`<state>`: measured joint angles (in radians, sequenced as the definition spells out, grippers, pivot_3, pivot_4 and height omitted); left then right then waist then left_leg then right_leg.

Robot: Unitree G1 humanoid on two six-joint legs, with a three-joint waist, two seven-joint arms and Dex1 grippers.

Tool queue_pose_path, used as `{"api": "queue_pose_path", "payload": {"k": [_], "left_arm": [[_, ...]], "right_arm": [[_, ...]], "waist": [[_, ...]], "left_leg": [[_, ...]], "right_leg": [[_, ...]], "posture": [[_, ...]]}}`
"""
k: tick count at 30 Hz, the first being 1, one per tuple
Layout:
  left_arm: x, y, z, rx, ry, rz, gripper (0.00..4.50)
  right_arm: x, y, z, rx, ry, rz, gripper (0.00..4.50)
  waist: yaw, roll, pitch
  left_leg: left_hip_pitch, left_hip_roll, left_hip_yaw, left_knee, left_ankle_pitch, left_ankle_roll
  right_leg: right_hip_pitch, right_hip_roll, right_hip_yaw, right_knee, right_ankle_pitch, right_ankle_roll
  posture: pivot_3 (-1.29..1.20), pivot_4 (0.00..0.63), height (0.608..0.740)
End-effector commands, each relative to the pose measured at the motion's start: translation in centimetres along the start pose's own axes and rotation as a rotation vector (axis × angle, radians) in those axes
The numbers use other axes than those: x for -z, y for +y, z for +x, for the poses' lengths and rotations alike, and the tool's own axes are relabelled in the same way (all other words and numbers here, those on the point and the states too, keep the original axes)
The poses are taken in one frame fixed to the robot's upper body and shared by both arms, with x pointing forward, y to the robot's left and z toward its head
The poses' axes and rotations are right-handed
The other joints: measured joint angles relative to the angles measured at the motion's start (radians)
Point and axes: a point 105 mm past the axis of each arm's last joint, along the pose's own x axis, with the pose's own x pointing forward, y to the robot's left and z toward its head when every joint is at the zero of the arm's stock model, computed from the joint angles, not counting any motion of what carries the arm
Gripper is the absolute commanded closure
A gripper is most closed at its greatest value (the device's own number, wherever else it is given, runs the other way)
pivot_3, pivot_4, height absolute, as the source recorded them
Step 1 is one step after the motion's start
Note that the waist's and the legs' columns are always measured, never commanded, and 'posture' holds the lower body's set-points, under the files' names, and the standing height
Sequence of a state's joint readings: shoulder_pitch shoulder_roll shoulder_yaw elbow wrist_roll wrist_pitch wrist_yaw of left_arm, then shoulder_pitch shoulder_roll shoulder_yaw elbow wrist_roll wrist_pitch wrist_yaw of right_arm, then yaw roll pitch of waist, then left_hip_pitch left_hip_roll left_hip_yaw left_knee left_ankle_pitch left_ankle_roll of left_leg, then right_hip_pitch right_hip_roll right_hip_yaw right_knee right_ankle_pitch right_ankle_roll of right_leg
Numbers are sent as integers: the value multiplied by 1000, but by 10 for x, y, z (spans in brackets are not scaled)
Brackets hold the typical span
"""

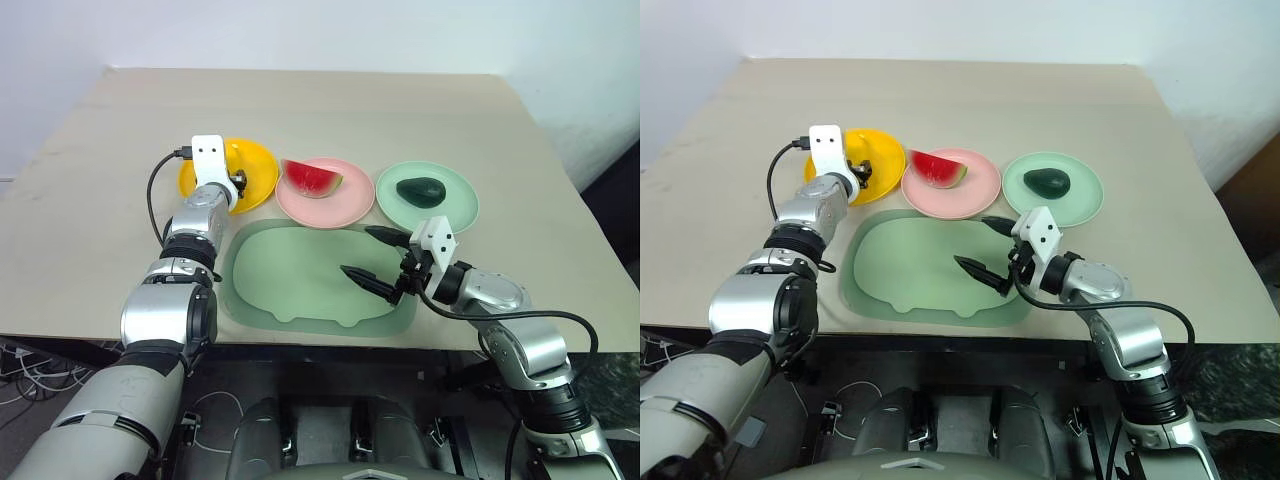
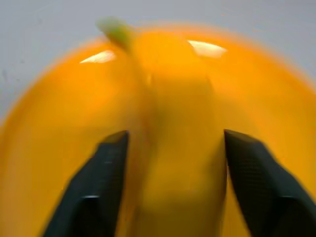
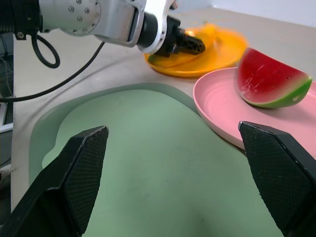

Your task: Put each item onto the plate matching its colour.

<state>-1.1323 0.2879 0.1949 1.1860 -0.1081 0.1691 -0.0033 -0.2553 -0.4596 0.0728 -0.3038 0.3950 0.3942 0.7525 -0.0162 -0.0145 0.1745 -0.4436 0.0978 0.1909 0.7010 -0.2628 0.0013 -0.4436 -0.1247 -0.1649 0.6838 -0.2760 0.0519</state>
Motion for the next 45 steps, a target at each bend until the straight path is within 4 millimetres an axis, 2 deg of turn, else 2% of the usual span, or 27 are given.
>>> {"api": "queue_pose_path", "payload": {"k": [1,5,7,11,15,17,19,21,32,37,40,45], "left_arm": [[-39,-1,-2,30,-117,12,93],[-55,-21,-9,147,-196,64,40],[-52,-33,-17,226,-230,88,40],[-40,-51,-45,353,-336,156,40],[-10,-80,-101,634,-425,263,40],[4,-86,-129,771,-444,244,40],[12,-88,-148,858,-440,214,40],[18,-85,-157,873,-434,229,40],[22,-28,-208,827,-549,296,40],[27,-4,-216,814,-514,247,40],[24,4,-214,806,-508,204,40],[25,11,-213,784,-505,208,40]], "right_arm": [[-14,0,2,-2,-45,-39,0],[-17,-1,6,3,-58,-44,0],[-18,-2,7,8,-66,-43,0],[-17,0,7,4,-74,-39,0],[-17,-1,8,5,-83,-39,0],[-17,-1,8,4,-87,-42,0],[-17,0,7,1,-89,-44,0],[-17,0,6,-1,-89,-45,0],[-9,-12,-8,15,-78,-40,0],[-6,-12,-21,13,-79,-24,0],[0,-10,-21,-1,-41,-55,0],[14,4,-18,-85,13,-78,0]], "waist": [[1,0,0],[2,-1,0],[1,0,0],[-4,1,0],[-3,1,0],[0,1,0],[4,1,0],[7,0,0],[5,1,-1],[6,1,-1],[5,1,-1],[4,1,-1]], "left_leg": [[0,0,0,0,0,0],[-1,0,0,0,0,0],[-1,0,0,1,0,0],[0,0,1,1,0,0],[0,1,1,1,0,-1],[0,1,1,1,0,-1],[0,1,0,2,0,0],[0,1,0,2,0,0],[1,1,-1,1,-1,1],[1,1,-1,1,-2,2],[1,1,-1,1,-2,3],[1,1,-1,1,-2,3]], "right_leg": [[0,0,0,0,0,0],[0,0,0,0,0,0],[0,0,0,0,0,0],[0,0,1,1,-1,1],[-1,0,2,1,-1,1],[-1,0,2,1,0,0],[0,0,1,1,0,0],[1,0,1,1,0,0],[1,-1,1,1,0,0],[1,-2,0,1,0,0],[1,-2,0,1,0,0],[1,-2,0,0,0,0]], "posture": [[0,150,695],[0,150,695],[0,150,695],[0,150,695],[0,150,695],[0,150,695],[0,150,695],[0,150,695],[0,150,695],[0,150,695],[0,150,695],[0,150,695]]}}
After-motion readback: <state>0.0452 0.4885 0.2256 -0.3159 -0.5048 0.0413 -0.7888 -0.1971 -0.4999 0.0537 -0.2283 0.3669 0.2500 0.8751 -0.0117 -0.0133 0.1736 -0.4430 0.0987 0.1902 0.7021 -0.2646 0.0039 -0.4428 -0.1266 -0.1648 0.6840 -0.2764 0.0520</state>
